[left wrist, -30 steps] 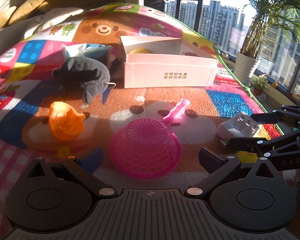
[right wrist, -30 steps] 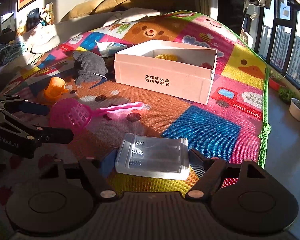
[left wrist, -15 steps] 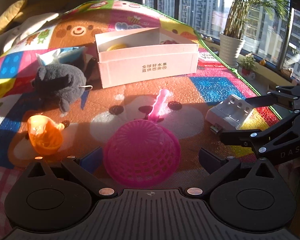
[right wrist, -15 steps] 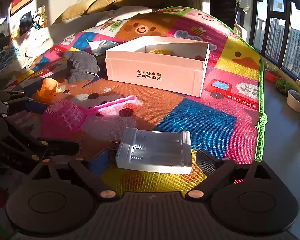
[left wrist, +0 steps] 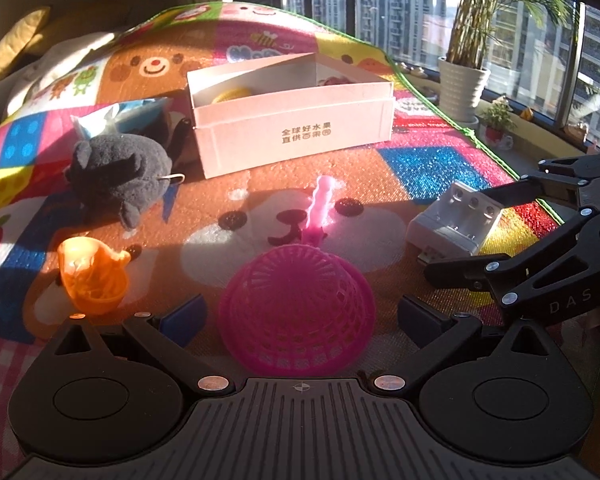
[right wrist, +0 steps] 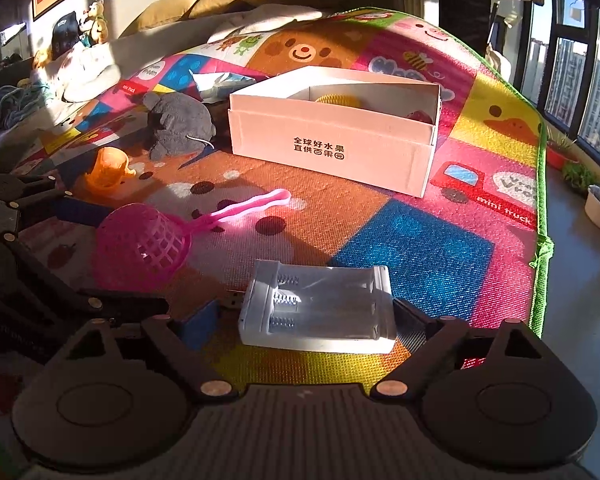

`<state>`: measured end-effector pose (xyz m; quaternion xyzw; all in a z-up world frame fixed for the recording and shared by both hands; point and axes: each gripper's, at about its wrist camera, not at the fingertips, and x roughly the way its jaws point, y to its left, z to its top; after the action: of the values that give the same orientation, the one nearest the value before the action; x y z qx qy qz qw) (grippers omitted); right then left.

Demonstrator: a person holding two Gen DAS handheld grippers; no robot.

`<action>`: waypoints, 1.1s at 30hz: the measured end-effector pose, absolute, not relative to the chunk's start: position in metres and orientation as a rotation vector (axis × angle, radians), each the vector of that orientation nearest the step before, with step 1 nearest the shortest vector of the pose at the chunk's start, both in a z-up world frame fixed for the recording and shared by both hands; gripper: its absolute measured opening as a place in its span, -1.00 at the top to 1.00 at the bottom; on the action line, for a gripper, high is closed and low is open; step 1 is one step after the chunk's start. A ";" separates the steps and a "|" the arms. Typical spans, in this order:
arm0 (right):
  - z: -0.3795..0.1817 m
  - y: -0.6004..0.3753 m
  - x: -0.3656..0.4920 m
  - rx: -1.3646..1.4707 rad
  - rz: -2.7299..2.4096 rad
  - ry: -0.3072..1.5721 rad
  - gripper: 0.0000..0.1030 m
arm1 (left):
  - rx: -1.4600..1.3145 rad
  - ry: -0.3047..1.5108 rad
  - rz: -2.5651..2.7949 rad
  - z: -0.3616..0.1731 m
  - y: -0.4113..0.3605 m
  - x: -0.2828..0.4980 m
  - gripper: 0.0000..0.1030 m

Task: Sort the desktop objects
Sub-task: 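Carry charger and scoop into the white box and open both tools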

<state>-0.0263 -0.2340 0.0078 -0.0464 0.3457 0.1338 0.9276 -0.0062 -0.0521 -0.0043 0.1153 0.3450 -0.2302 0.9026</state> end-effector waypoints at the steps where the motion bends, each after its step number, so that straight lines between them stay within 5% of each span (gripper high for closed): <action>1: 0.008 -0.235 -0.026 -0.090 0.266 0.707 -0.76 | 0.242 0.711 -0.482 -0.004 -0.053 -0.004 -1.00; 10: 0.009 -0.243 -0.026 -0.053 0.221 0.705 -0.76 | 0.231 0.701 -0.486 -0.006 -0.055 -0.002 -0.98; 15: 0.012 -0.251 -0.031 -0.043 0.175 0.706 -0.76 | 0.197 0.685 -0.453 -0.005 -0.047 -0.002 -0.72; 22: 0.042 -0.255 -0.056 -0.074 0.189 0.624 -0.76 | 0.263 0.619 -0.371 0.003 -0.052 -0.018 -0.71; 33: 0.111 -0.263 -0.084 -0.105 0.212 0.410 -0.76 | 0.304 0.300 -0.313 0.094 -0.055 -0.052 -0.71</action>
<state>-0.0841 -0.2634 0.1113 -0.0519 0.2031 0.1049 0.9721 -0.0523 -0.0548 0.0943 0.1504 0.1483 -0.1545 0.9652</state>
